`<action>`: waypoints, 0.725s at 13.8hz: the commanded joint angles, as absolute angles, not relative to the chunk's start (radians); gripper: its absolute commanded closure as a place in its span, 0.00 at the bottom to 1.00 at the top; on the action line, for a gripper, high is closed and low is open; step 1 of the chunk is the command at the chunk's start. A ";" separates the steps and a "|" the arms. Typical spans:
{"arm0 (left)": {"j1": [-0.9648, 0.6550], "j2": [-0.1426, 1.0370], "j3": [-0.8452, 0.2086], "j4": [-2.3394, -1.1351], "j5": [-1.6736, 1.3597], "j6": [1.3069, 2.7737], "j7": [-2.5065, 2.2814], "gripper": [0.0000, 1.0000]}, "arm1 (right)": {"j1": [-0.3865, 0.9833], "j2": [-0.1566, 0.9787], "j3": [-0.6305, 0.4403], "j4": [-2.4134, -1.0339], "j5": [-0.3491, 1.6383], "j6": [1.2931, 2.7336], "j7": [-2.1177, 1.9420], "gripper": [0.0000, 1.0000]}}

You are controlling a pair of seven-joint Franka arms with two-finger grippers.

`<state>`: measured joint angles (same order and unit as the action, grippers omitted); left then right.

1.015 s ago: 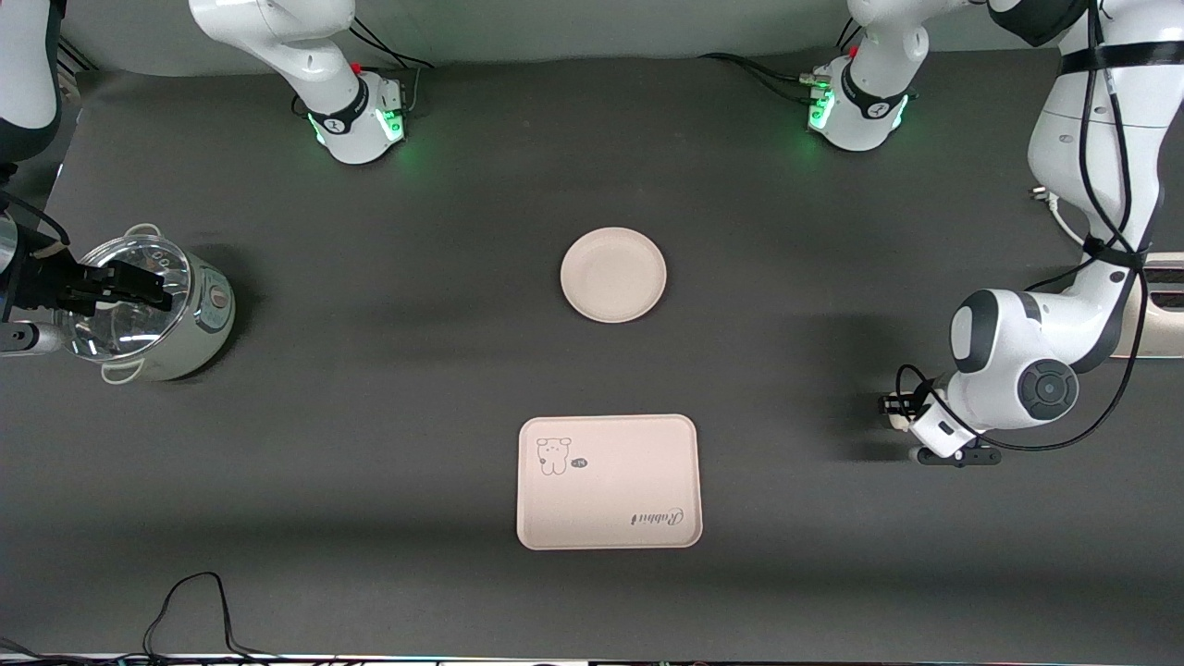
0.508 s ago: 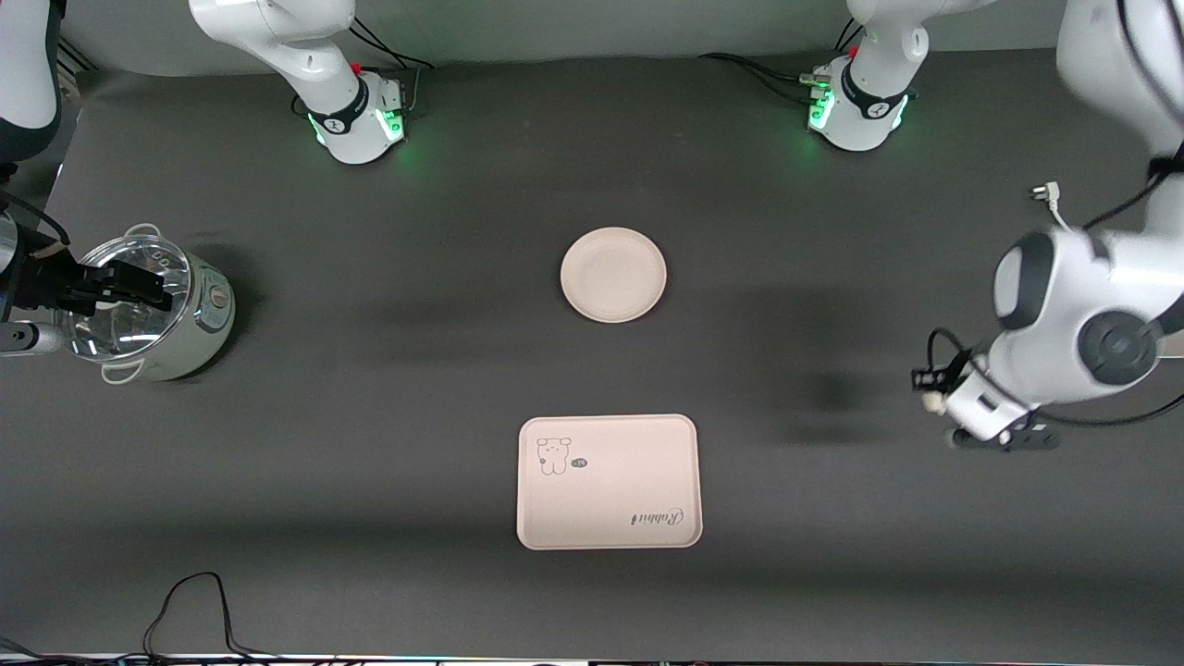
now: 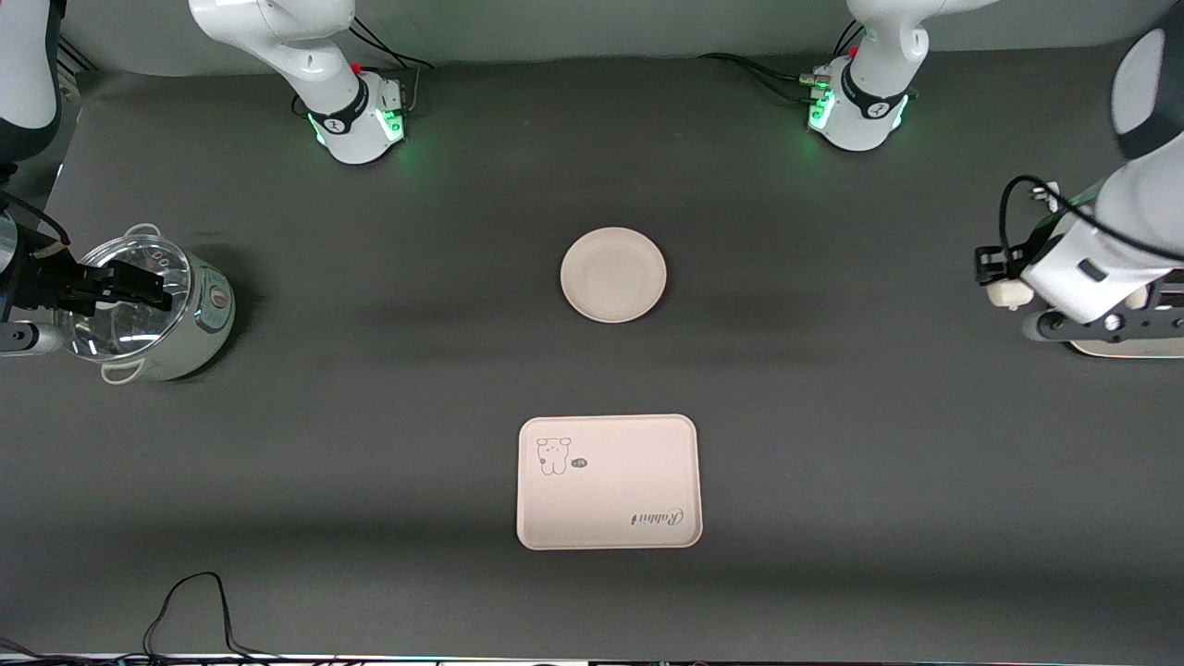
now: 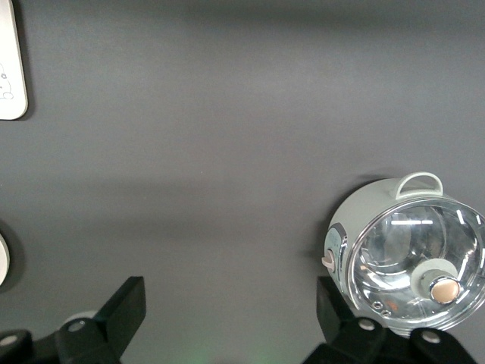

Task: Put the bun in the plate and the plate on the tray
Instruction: 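Carry the bun with the left gripper over the white plate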

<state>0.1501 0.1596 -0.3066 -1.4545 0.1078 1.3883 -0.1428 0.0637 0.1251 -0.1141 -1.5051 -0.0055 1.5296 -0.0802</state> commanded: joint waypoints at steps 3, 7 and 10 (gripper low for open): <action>0.124 0.207 -0.357 -1.411 0.011 1.387 -0.274 0.60 | 0.067 0.117 -0.121 -1.511 0.005 1.531 -0.067 0.00; -0.022 0.256 -0.413 -1.430 -0.005 1.501 -0.552 0.60 | 0.067 0.117 -0.121 -1.511 0.003 1.531 -0.069 0.00; -0.147 0.297 -0.413 -1.468 -0.034 1.610 -0.722 0.60 | 0.067 0.118 -0.132 -1.511 0.005 1.531 -0.071 0.00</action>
<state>-0.0773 0.2704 -0.4251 -1.4486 -0.0168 1.5527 -0.6177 0.0630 0.1251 -0.1194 -1.5054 -0.0055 1.5296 -0.0802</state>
